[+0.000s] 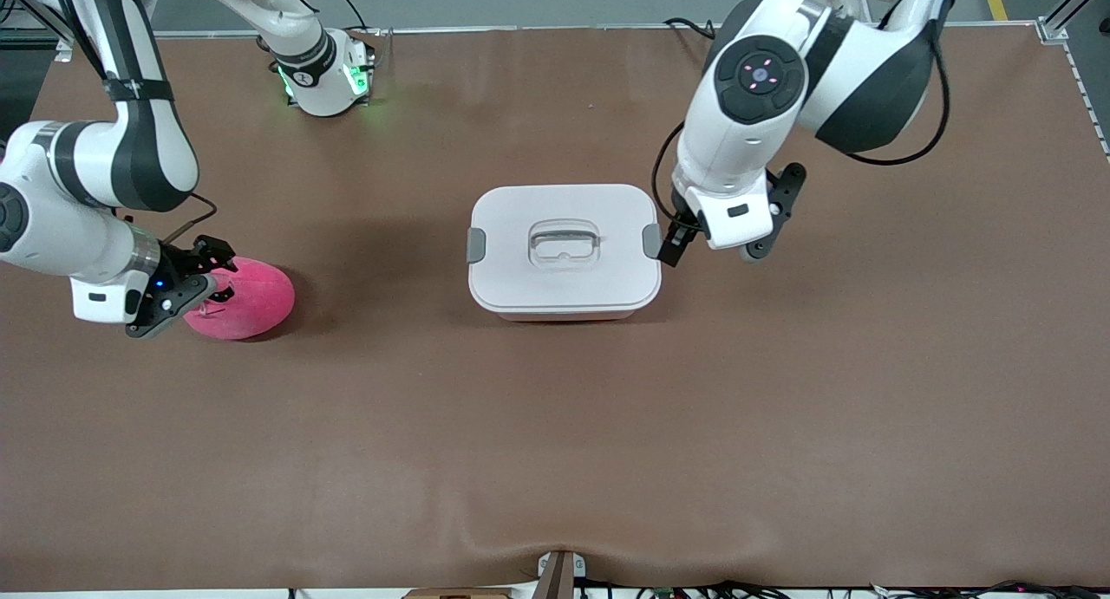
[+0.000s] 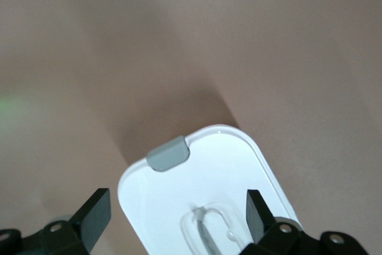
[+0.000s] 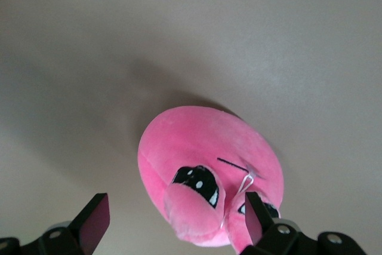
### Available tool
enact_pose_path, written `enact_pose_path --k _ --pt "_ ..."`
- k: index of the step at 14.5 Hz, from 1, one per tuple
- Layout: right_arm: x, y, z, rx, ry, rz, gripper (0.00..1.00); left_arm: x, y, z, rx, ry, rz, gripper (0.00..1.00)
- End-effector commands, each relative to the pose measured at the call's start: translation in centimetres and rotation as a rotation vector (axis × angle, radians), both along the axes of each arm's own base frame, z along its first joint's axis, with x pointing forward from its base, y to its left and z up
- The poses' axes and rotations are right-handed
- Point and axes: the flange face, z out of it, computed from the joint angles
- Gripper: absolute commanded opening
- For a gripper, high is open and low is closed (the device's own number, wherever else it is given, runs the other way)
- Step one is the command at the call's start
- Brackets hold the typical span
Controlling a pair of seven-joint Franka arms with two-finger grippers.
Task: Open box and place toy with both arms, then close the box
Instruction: 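Grasp the lid handle with the left gripper while the right gripper grasps the toy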
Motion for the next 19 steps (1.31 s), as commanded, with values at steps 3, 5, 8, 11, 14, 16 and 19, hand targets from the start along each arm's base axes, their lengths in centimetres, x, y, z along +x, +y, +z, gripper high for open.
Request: enact_pose_path --k 3,5,8,11,14,16,19 --pt "-1.5 -0.5 -1.0 -0.024 0.001 0.021 1.0 -1.1 -4.2 -2.4 0.008 -0.013 0.18 1.0" --pt "-1.8 -0.6 -1.9 -0.024 0.003 0.02 1.0 -1.9 -5.8 -3.3 0.02 -0.009 0.218 1.0" --pt "-2.2 -0.6 -2.8 -0.024 0.021 0.021 1.0 -2.3 -7.6 -4.7 0.016 -0.024 0.314 1.0" --pt "-2.6 -1.0 -3.8 -0.022 0.027 0.015 1.0 -3.2 -10.0 -6.5 0.008 -0.039 0.403 1.0" --pt "-2.9 -1.4 -4.3 -0.021 0.037 0.006 1.0 -3.8 -11.6 -8.2 -0.009 -0.026 0.45 1.0" --pt "-3.1 -1.4 -4.5 -0.02 0.041 0.007 1.0 -4.1 -12.5 -9.2 -0.014 -0.03 0.472 1.0" --pt "-3.1 -1.9 -4.7 -0.021 0.045 0.016 0.93 -4.6 -13.6 -10.6 -0.017 -0.03 0.462 1.0"
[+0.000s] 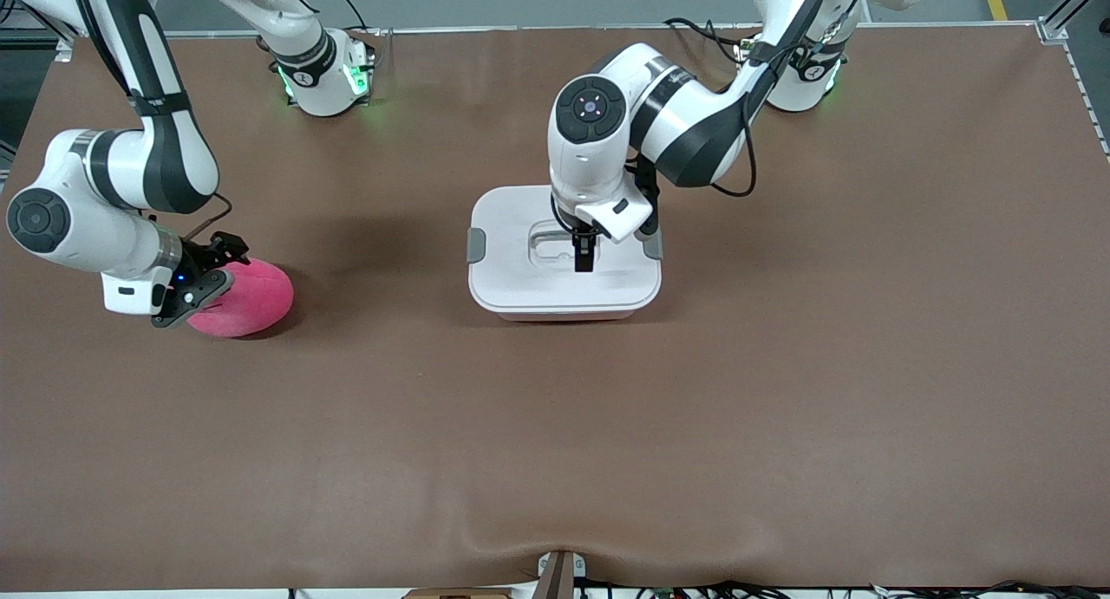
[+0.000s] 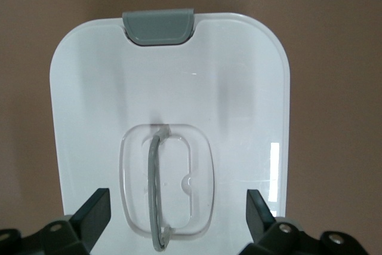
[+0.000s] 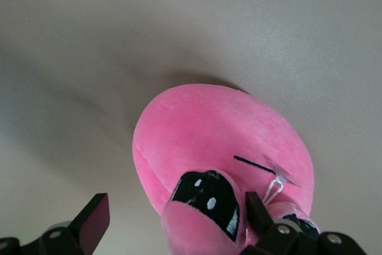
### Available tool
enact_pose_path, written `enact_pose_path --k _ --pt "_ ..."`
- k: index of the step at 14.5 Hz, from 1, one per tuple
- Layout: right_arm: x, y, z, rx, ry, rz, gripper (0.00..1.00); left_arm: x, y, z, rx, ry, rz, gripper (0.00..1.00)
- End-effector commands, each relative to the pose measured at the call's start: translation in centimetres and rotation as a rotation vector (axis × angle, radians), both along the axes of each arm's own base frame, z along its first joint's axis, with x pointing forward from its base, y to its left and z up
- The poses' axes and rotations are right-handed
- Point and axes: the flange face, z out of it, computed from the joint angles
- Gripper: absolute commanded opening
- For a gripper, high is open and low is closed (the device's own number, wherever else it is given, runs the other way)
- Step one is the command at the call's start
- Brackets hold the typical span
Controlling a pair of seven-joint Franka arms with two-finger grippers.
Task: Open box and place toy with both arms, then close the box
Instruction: 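Grasp the lid handle with the left gripper while the right gripper grasps the toy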
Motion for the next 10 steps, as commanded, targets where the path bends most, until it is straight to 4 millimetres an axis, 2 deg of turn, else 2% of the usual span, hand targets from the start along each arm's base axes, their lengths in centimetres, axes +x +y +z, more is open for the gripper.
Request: enact_pose_path --k 1,2,4,7,9,10 --pt "-0.4 -0.8 0.0 -0.013 -0.003 0.027 0.78 -0.5 -1.7 -0.8 -0.028 -0.007 0.015 1.0" --pt "-0.3 -0.7 0.0 -0.013 -0.005 0.029 0.65 -0.5 -1.9 -1.2 -0.031 -0.013 0.034 1.0" --pt "-0.3 -0.7 0.0 -0.013 -0.005 0.029 0.63 -0.3 -2.0 -2.2 -0.036 -0.018 0.042 1.0" --pt "-0.3 -1.1 0.0 -0.012 -0.005 0.024 0.61 -1.3 -2.7 -3.6 -0.027 -0.009 0.03 1.0" --pt "-0.3 -1.1 0.0 -0.013 -0.006 0.021 0.25 -2.1 -2.6 -4.7 -0.004 0.005 0.021 1.0" --pt "-0.3 -1.1 -0.1 -0.013 -0.005 0.021 0.11 -2.5 -2.3 -5.4 0.008 0.014 0.019 1.0"
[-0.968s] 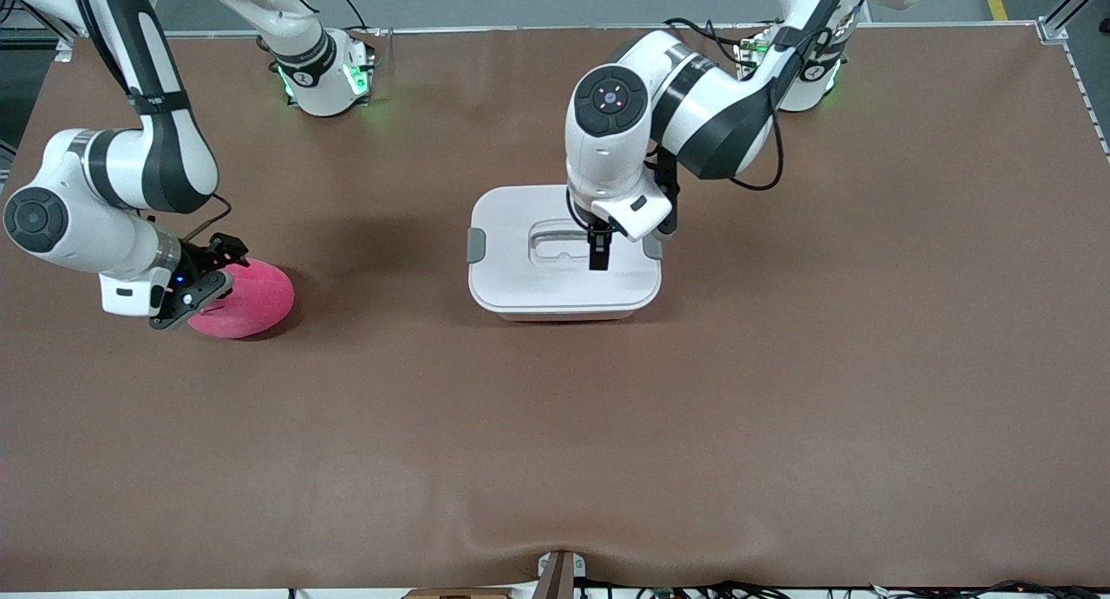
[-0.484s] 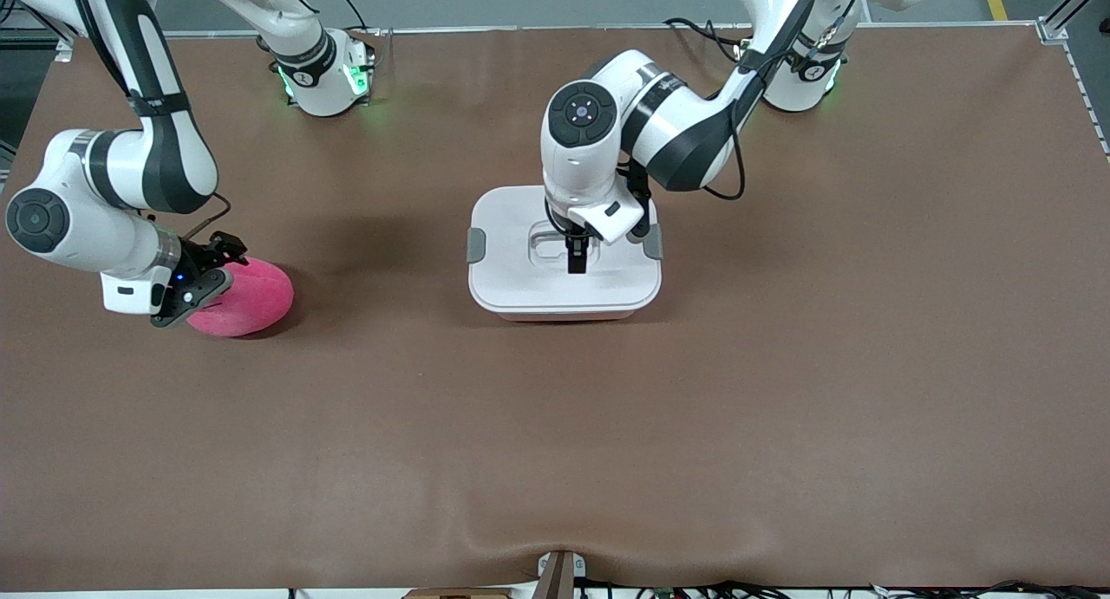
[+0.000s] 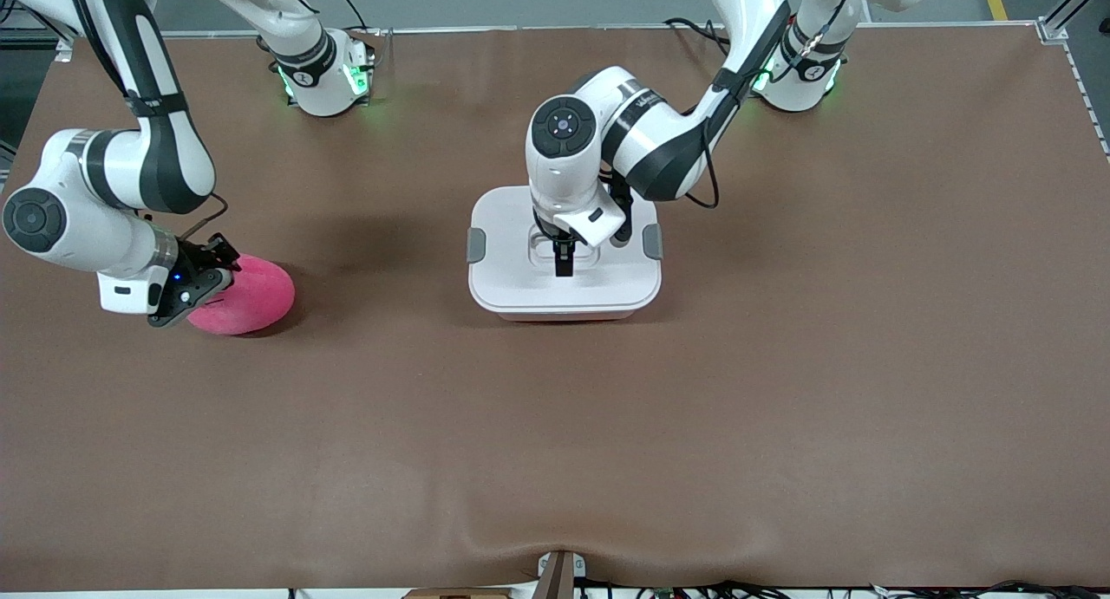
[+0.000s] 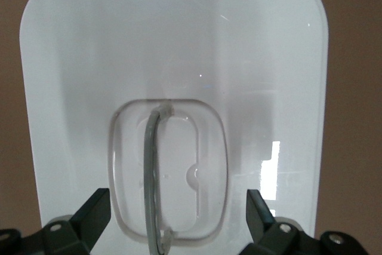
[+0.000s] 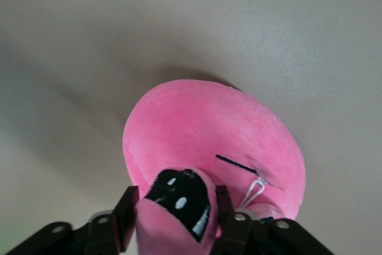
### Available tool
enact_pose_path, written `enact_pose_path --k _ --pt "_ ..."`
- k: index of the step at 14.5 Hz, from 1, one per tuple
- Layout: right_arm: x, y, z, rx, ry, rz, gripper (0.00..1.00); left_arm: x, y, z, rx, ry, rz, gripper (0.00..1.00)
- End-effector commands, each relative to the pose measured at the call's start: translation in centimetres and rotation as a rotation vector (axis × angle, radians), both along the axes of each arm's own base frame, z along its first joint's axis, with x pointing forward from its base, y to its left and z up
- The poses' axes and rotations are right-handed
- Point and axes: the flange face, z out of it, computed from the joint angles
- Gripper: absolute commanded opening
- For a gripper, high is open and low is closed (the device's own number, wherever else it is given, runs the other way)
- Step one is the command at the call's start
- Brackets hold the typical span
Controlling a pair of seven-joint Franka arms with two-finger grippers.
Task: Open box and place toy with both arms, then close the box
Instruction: 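Lift the lid with the left gripper while the right gripper lifts the toy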
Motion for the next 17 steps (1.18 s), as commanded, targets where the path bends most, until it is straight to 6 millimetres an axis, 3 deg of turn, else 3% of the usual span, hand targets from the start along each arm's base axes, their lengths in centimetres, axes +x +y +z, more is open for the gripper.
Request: enact_pose_path --k 1,2,6,8,11,17 --pt "-0.2 -0.4 0.1 -0.009 -0.006 0.014 0.0 -1.2 0.1 -0.8 0.007 0.011 0.006 1.0" --pt "-0.1 -0.6 0.0 -0.009 -0.006 0.011 0.0 -1.6 -0.2 -0.9 0.011 0.011 -0.003 0.99" --pt "1.1 -0.4 2.7 -0.013 -0.024 0.015 0.0 -1.8 -0.3 -0.5 0.002 -0.002 -0.007 0.27" --pt "2.1 0.5 5.2 -0.014 -0.018 0.031 0.0 -1.8 -0.3 0.1 -0.003 -0.007 0.006 0.0" --pt "3.4 3.1 9.3 -0.017 -0.011 0.073 0.0 -1.7 -0.1 0.4 -0.005 -0.01 0.03 0.0" --pt "4.0 11.0 16.8 -0.069 -0.051 0.229 0.0 -1.7 0.0 1.3 -0.009 -0.014 0.031 0.0"
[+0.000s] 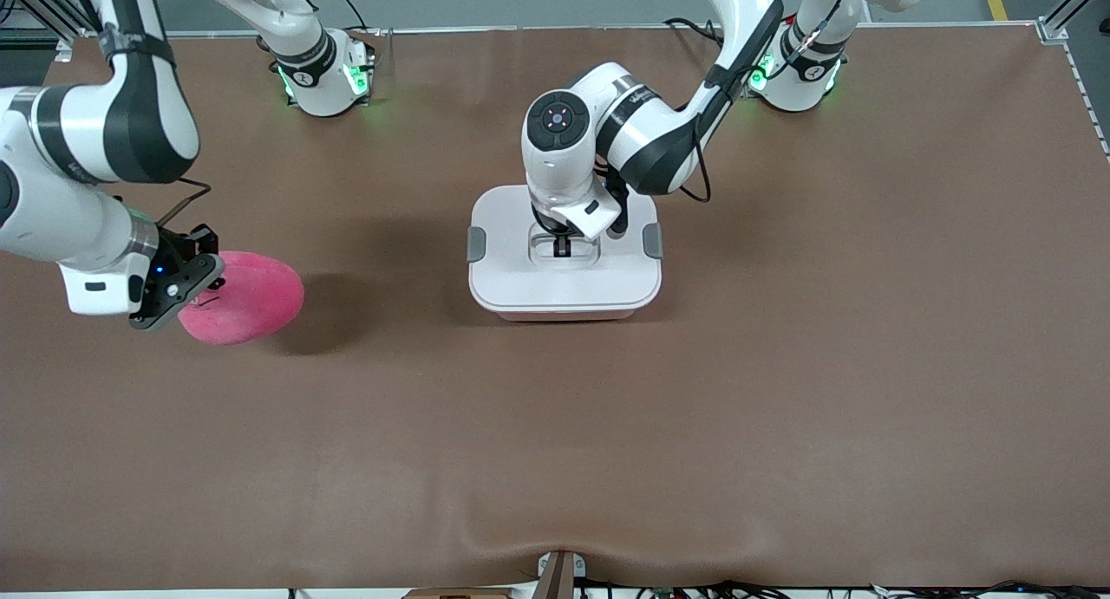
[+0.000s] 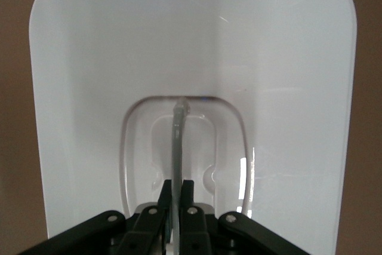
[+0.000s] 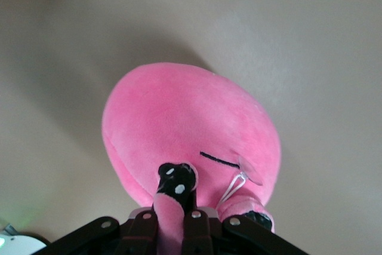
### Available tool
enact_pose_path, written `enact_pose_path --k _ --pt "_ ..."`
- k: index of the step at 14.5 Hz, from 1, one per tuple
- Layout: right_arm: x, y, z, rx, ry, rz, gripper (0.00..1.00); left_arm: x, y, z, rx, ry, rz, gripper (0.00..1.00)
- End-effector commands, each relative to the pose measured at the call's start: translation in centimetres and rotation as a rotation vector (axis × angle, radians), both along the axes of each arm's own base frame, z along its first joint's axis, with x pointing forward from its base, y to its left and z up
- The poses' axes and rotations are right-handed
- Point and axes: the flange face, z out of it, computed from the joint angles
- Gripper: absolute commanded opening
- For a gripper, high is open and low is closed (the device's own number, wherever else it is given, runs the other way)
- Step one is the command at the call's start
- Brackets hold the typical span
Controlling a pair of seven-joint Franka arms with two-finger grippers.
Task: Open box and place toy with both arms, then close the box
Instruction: 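Lift the lid with the left gripper while the right gripper lifts the toy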
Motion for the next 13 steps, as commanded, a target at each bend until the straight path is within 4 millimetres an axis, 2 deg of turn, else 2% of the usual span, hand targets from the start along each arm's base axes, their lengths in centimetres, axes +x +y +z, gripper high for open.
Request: enact_pose_path --k 1,2,4,7,9,10,13 --pt "-0.5 3.7 3.5 -0.029 -0.036 0.116 0.0 -0.5 0.4 2.1 -0.014 -0.012 0.015 0.0" --pt "-0.6 4.9 4.1 -0.023 -0.047 0.186 0.0 -0.4 0.6 2.8 -0.021 -0.018 0.018 0.0" --pt "-0.4 6.0 4.4 -0.011 -0.073 0.273 0.0 0.0 1.0 3.9 -0.031 -0.027 0.023 0.0" --pt "-0.3 8.3 4.8 -0.001 -0.11 0.405 0.0 -0.1 1.3 4.6 -0.029 -0.028 0.015 0.0" --pt "-0.6 9.1 5.1 0.001 -0.112 0.444 0.0 0.4 1.9 4.9 -0.029 -0.032 0.019 0.0" --pt "-0.7 9.8 5.2 0.004 -0.111 0.49 0.0 1.4 2.9 5.5 -0.031 -0.038 0.031 0.0" --pt "-2.0 14.0 5.9 -0.036 -0.117 0.657 0.0 2.9 4.9 6.6 -0.031 -0.044 0.033 0.0"
